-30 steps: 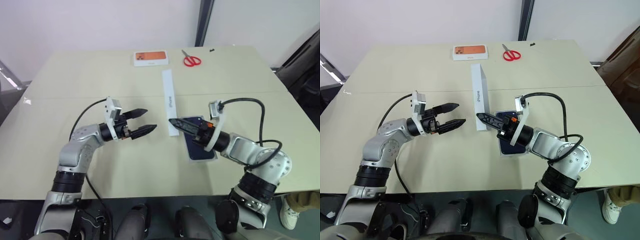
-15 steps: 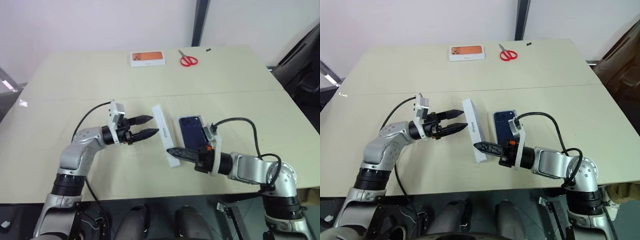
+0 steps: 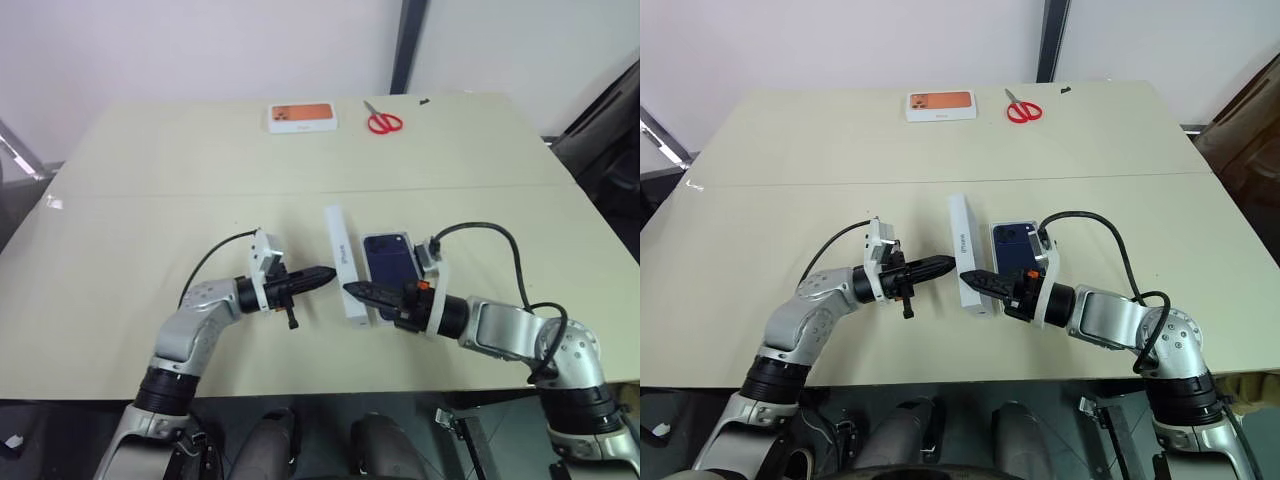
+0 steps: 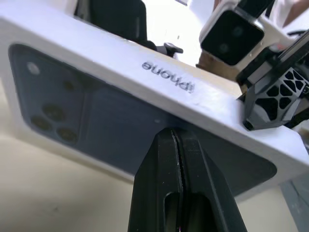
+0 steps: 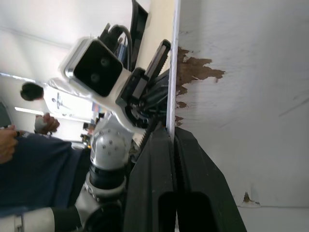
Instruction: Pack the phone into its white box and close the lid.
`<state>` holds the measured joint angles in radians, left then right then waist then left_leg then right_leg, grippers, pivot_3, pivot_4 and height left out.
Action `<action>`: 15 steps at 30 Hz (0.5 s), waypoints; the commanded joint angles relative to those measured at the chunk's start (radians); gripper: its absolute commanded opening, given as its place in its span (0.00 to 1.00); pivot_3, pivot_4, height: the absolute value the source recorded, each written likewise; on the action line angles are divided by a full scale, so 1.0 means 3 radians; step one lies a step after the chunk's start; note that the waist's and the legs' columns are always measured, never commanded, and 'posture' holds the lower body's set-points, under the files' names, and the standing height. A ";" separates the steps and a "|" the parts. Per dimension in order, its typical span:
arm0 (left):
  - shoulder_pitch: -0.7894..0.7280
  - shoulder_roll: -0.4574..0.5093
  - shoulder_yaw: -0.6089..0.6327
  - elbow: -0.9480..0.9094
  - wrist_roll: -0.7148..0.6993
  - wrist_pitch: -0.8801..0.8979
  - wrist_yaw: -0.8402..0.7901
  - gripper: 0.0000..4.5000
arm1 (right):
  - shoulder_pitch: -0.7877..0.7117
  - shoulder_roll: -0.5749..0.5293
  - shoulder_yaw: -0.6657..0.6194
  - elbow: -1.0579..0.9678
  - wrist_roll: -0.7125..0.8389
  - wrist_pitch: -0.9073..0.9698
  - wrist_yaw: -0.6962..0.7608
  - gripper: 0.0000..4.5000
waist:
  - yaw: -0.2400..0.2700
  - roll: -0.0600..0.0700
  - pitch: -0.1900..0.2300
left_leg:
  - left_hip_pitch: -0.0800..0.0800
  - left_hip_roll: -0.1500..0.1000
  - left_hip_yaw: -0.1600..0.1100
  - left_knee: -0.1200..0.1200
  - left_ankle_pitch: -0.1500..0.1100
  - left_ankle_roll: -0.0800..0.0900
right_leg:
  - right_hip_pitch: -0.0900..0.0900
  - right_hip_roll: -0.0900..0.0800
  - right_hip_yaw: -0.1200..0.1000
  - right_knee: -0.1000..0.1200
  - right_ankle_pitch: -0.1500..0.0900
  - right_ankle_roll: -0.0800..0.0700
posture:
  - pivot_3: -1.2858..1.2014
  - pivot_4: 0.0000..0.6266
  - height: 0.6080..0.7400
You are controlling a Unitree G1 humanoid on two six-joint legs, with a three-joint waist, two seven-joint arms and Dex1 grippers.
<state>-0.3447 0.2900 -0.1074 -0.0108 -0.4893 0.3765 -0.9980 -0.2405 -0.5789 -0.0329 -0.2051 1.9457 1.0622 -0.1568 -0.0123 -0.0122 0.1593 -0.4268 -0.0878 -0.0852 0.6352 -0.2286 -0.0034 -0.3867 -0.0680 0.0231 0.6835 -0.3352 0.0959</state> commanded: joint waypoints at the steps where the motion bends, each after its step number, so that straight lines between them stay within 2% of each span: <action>1: -0.0122 -0.0082 -0.0102 0.0031 0.0084 -0.0137 0.0008 0.00 | -0.0166 -0.0162 -0.0093 0.0035 -0.0233 -0.0007 0.0213 0.43 | 0.0004 0.0000 0.0000 | -0.0001 0.0000 0.0000 0.0002 -0.0001 0.0002 | 0.0001 0.0000 0.0000 0.0000 0.0000 0.0000 | 0.52 0.24 0.95; 3: -0.0175 -0.0128 -0.0148 0.0149 0.0147 -0.0190 -0.0005 0.00 | -0.0246 -0.0316 -0.0122 0.0103 -0.0490 0.0067 0.0435 0.65 | 0.0002 0.0000 0.0000 | 0.0000 0.0000 0.0002 0.0004 -0.0003 0.0004 | 0.0002 0.0000 0.0000 0.0000 0.0000 0.0000 | 0.52 0.24 0.95; 7: -0.0330 -0.0293 -0.0214 0.0383 0.0198 -0.0242 -0.0004 0.00 | -0.0313 -0.0892 -0.0061 0.0012 -0.1854 -0.0258 0.1352 0.65 | 0.0006 0.0001 0.0000 | -0.0001 0.0000 0.0001 0.0005 -0.0003 0.0005 | 0.0002 0.0002 -0.0002 -0.0001 0.0000 0.0000 | 0.52 0.24 0.95; 11: -0.0487 -0.0487 -0.0291 0.0670 0.0297 -0.0367 -0.0005 0.00 | -0.0525 -0.1039 -0.0423 0.0435 -0.2011 -0.0315 0.1813 0.65 | 0.0009 -0.0001 0.0001 | 0.0000 0.0001 -0.0001 0.0021 -0.0007 0.0011 | 0.0012 0.0004 -0.0006 -0.0001 0.0000 0.0001 | 0.52 0.24 0.95; 15: -0.0660 -0.0673 -0.0301 0.0943 0.0352 -0.0445 0.0014 0.00 | -0.0597 -0.1265 -0.0187 0.0416 -0.3069 -0.0781 0.2216 0.65 | 0.0009 -0.0001 0.0001 | -0.0001 0.0001 -0.0001 0.0025 -0.0009 0.0015 | 0.0014 0.0004 -0.0005 -0.0001 -0.0001 0.0002 | 0.52 0.24 0.95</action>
<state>-0.5195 0.0968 -0.1933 0.2650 -0.3946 0.2679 -0.9970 -0.4003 -0.9370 -0.1035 -0.0539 1.1390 0.8949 0.4640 -0.0095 -0.0125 0.1595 -0.4272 -0.0877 -0.0854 0.6432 -0.2315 0.0011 -0.3828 -0.0669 0.0216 0.6831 -0.3355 0.0966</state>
